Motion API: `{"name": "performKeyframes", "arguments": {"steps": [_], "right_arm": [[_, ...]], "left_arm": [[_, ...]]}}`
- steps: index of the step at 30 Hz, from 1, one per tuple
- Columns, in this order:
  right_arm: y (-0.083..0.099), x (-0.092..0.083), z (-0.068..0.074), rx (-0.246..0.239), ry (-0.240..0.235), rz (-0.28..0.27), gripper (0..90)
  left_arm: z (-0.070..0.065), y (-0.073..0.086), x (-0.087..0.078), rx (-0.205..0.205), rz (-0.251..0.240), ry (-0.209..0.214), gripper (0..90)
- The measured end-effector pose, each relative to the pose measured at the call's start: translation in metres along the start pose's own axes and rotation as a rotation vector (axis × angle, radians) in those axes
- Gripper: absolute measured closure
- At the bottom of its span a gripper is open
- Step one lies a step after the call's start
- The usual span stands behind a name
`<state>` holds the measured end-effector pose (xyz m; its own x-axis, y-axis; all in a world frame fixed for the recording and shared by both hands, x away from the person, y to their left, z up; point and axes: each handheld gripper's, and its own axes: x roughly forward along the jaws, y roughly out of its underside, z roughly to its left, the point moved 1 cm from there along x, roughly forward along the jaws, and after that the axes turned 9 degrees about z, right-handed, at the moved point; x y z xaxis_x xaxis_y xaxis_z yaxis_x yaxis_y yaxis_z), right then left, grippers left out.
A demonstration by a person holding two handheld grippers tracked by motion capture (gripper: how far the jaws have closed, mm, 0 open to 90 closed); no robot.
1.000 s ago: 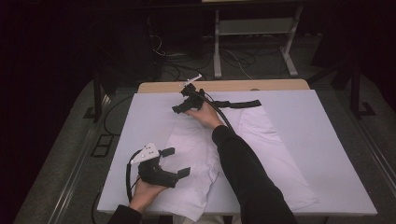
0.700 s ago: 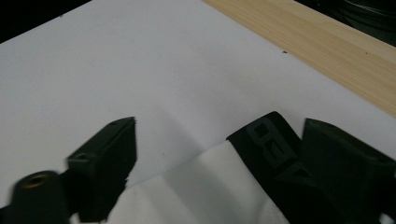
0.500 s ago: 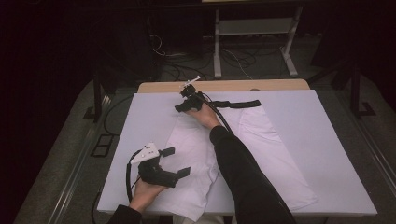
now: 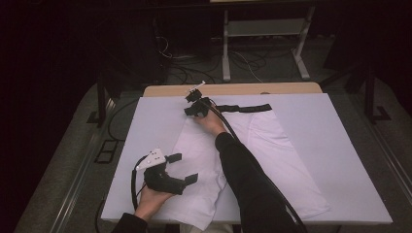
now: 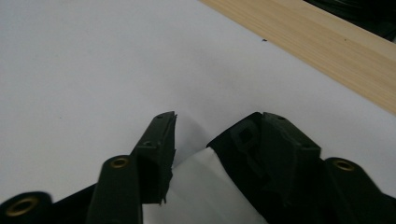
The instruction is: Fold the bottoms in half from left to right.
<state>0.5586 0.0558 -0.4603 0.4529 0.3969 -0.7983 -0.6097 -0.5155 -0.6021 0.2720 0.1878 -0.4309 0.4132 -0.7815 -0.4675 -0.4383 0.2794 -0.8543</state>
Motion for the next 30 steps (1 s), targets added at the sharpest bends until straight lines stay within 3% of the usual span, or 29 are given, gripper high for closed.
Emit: {"name": "performKeyframes", "arguments": {"steps": [1,4,6,10,16,20,30], "right_arm": [[0.000,0.000,0.000,0.000,0.000,0.000,52.6],[0.000,-0.002,-0.002,0.017,0.015,0.007,66.4],[0.000,-0.004,-0.005,0.039,-0.025,0.015,78.0],[0.000,-0.007,-0.005,0.051,-0.034,0.026,84.6],[0.002,-0.012,-0.004,0.064,-0.042,0.024,85.8],[0.006,-0.016,-0.001,0.067,-0.048,0.009,85.8],[0.012,-0.026,0.000,0.066,-0.057,-0.017,85.8]], "left_arm": [[0.000,0.000,0.000,-0.002,0.000,-0.001,0.0],[0.001,0.000,-0.002,-0.006,-0.001,-0.014,0.0],[0.001,0.000,-0.003,-0.008,-0.003,-0.029,0.0],[0.004,0.000,-0.010,-0.029,-0.002,-0.062,0.0],[0.012,-0.002,-0.022,-0.114,0.006,-0.104,0.0],[0.019,-0.004,-0.033,-0.127,0.057,-0.147,0.0],[0.027,0.002,-0.047,-0.167,0.108,-0.174,0.0]]}}
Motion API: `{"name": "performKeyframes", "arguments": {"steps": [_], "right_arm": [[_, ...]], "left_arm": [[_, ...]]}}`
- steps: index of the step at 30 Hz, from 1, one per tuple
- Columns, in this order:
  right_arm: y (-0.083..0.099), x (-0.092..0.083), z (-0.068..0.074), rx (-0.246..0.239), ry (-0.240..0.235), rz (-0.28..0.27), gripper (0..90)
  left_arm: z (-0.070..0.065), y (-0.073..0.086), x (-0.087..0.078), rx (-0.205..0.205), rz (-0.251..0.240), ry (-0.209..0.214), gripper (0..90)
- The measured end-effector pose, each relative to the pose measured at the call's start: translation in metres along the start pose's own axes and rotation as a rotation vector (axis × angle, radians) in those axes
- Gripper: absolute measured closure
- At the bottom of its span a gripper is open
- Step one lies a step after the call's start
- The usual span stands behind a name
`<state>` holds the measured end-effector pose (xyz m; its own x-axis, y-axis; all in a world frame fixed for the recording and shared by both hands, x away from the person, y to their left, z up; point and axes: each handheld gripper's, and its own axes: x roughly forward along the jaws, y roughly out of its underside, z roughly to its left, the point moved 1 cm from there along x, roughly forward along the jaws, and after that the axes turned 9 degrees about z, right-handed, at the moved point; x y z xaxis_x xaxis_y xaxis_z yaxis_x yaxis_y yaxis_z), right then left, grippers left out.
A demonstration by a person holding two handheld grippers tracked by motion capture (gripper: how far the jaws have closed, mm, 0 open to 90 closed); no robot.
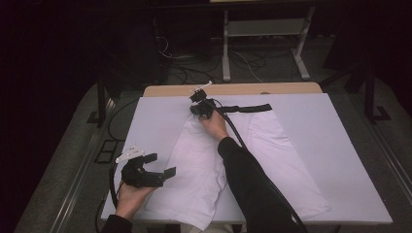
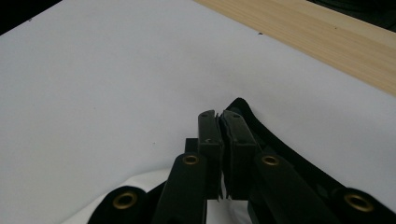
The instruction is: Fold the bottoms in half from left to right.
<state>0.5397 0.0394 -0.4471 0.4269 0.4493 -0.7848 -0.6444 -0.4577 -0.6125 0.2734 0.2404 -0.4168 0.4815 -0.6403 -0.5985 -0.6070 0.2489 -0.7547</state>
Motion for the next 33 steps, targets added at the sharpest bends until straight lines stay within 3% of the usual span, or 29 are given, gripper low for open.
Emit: {"name": "performKeyframes", "arguments": {"steps": [15,22,33], "right_arm": [[0.007,-0.011,-0.001,0.001,0.003,-0.032,85.9],[0.011,-0.015,-0.002,0.004,0.006,-0.044,85.9],[0.015,-0.020,-0.003,0.006,0.008,-0.055,85.8]], "left_arm": [[0.009,0.015,-0.015,-0.028,0.076,-0.010,0.0],[0.011,0.021,-0.019,-0.055,0.120,0.004,0.0],[0.010,0.036,-0.026,-0.063,0.199,0.022,0.0]]}}
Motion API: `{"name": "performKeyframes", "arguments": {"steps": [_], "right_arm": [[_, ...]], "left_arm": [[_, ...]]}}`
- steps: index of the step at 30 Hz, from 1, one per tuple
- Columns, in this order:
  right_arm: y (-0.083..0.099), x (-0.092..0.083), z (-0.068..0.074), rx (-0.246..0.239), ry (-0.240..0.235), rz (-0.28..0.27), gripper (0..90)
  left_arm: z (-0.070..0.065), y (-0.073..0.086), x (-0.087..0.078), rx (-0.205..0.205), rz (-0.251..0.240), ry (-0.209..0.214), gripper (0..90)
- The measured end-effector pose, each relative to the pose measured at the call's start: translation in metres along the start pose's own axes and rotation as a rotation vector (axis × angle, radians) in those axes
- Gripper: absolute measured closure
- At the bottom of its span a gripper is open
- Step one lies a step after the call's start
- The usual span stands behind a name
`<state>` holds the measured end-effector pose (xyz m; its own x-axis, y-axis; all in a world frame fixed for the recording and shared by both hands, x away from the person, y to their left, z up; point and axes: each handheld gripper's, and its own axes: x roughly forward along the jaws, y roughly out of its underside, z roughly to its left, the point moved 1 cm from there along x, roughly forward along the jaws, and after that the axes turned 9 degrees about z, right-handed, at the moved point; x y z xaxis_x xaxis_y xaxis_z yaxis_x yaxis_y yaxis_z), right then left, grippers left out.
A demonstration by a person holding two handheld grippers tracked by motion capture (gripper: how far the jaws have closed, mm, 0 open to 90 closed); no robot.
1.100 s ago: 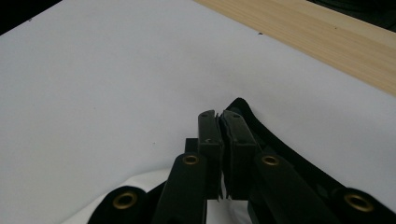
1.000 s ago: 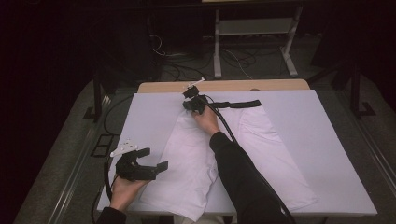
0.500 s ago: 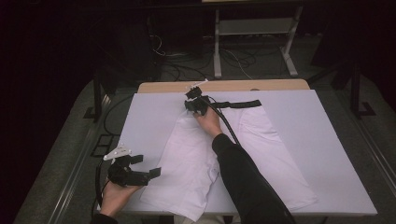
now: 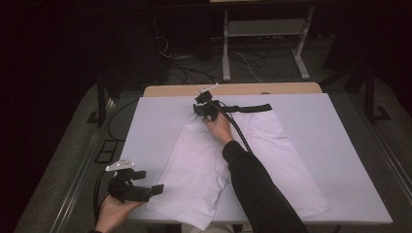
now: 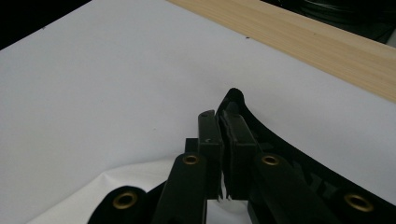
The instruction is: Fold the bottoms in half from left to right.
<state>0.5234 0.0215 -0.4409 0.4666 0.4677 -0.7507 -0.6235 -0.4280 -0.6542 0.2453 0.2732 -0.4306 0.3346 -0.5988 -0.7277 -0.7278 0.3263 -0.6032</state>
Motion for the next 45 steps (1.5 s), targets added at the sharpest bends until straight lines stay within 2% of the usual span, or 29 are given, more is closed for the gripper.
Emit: {"name": "performKeyframes", "arguments": {"steps": [12,22,24,30,37,42,45], "right_arm": [[0.001,-0.003,-0.002,0.001,0.002,-0.005,85.9],[0.002,-0.002,-0.002,-0.006,0.002,-0.005,85.8],[0.002,-0.002,-0.001,-0.006,0.002,-0.005,85.8],[0.002,-0.002,-0.001,-0.007,0.002,-0.004,85.9],[0.003,-0.002,-0.002,-0.010,0.003,-0.002,85.8],[0.003,-0.002,-0.002,-0.010,0.004,-0.002,85.9],[0.003,-0.002,-0.002,-0.009,0.004,-0.004,85.9]], "left_arm": [[0.002,0.013,-0.004,-0.006,0.042,0.008,0.0],[0.000,0.023,0.000,-0.002,0.118,0.038,0.0],[-0.001,0.024,-0.001,0.003,0.125,0.051,3.2],[-0.001,0.027,-0.001,0.015,0.154,0.057,9.4],[0.003,0.031,-0.002,-0.007,0.163,0.070,14.8],[0.002,0.033,-0.002,0.006,0.169,0.061,24.7],[0.003,0.034,-0.001,-0.001,0.187,0.065,28.3]]}}
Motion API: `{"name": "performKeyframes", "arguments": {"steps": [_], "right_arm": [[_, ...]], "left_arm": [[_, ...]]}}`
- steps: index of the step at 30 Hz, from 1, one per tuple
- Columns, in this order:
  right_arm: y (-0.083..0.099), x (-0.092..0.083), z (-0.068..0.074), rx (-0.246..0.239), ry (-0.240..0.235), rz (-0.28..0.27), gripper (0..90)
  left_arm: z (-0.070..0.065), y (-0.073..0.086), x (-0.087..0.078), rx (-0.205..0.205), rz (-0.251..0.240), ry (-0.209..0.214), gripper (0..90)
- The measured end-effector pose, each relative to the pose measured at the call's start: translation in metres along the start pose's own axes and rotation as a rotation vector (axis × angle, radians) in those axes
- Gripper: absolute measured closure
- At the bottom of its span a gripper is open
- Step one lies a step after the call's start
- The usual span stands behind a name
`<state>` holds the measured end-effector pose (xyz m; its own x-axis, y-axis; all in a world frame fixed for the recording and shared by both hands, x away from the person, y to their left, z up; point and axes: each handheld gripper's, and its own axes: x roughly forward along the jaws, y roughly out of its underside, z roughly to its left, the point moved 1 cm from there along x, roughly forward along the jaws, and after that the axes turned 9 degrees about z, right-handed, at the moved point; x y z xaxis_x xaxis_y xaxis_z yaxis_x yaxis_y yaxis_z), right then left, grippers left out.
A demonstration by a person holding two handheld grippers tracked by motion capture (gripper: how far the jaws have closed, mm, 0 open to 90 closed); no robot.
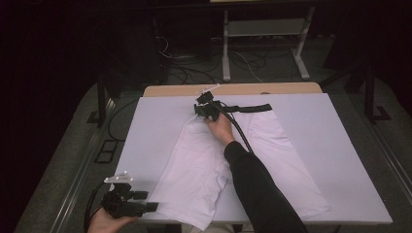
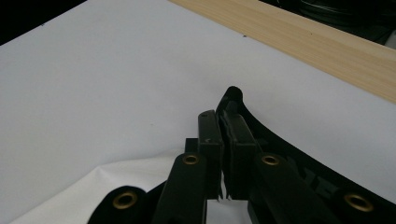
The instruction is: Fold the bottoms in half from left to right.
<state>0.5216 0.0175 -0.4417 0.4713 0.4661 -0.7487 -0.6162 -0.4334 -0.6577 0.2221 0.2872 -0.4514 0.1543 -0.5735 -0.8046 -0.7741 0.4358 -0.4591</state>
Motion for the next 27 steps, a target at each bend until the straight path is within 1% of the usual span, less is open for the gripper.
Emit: {"name": "performKeyframes", "arguments": {"steps": [4,6,8,9,10,11,12,14,15,17,20,21,25,27], "right_arm": [[0.001,0.000,0.000,-0.005,0.000,-0.004,85.9],[0.001,0.000,0.000,-0.006,-0.002,-0.008,85.8],[0.002,-0.001,-0.001,-0.006,-0.006,-0.011,85.9],[0.002,-0.001,-0.002,-0.004,-0.008,-0.011,85.9],[0.002,-0.001,-0.002,-0.002,-0.008,-0.010,85.8],[0.002,-0.001,-0.002,-0.002,-0.007,-0.011,85.8],[0.002,-0.002,-0.002,-0.004,-0.007,-0.012,85.9],[0.003,-0.002,-0.003,-0.003,-0.007,-0.011,85.9],[0.003,-0.002,-0.003,-0.004,-0.006,-0.011,85.9],[0.003,-0.003,-0.003,-0.004,-0.007,-0.010,85.9],[0.003,-0.005,-0.003,-0.008,-0.008,-0.011,85.9],[0.003,-0.006,-0.003,-0.008,-0.007,-0.012,85.9],[0.003,-0.010,-0.004,-0.019,-0.011,-0.012,85.9],[0.002,-0.012,-0.005,-0.015,-0.014,-0.012,85.9]], "left_arm": [[0.001,0.000,0.000,-0.006,0.000,-0.011,36.8],[0.001,0.000,0.000,-0.012,0.002,-0.012,43.8],[0.002,0.000,0.001,-0.015,0.008,-0.013,55.2],[0.002,0.000,0.001,-0.014,0.011,-0.019,60.4],[0.003,0.000,0.002,-0.013,0.013,-0.013,65.5],[0.002,0.001,0.002,-0.011,0.013,-0.011,69.6],[0.002,0.001,0.003,-0.011,0.011,-0.017,74.5],[0.002,0.000,0.002,-0.010,0.010,-0.001,84.4],[0.002,0.000,0.002,-0.005,0.011,0.000,86.5],[0.000,-0.002,0.001,0.013,0.015,0.013,87.4],[-0.005,-0.005,-0.001,0.045,0.011,0.017,87.8],[-0.007,-0.006,-0.002,0.054,0.002,0.018,87.8],[-0.016,-0.012,-0.004,0.095,-0.025,0.044,88.0],[-0.021,-0.015,-0.004,0.120,-0.036,0.055,88.0]]}}
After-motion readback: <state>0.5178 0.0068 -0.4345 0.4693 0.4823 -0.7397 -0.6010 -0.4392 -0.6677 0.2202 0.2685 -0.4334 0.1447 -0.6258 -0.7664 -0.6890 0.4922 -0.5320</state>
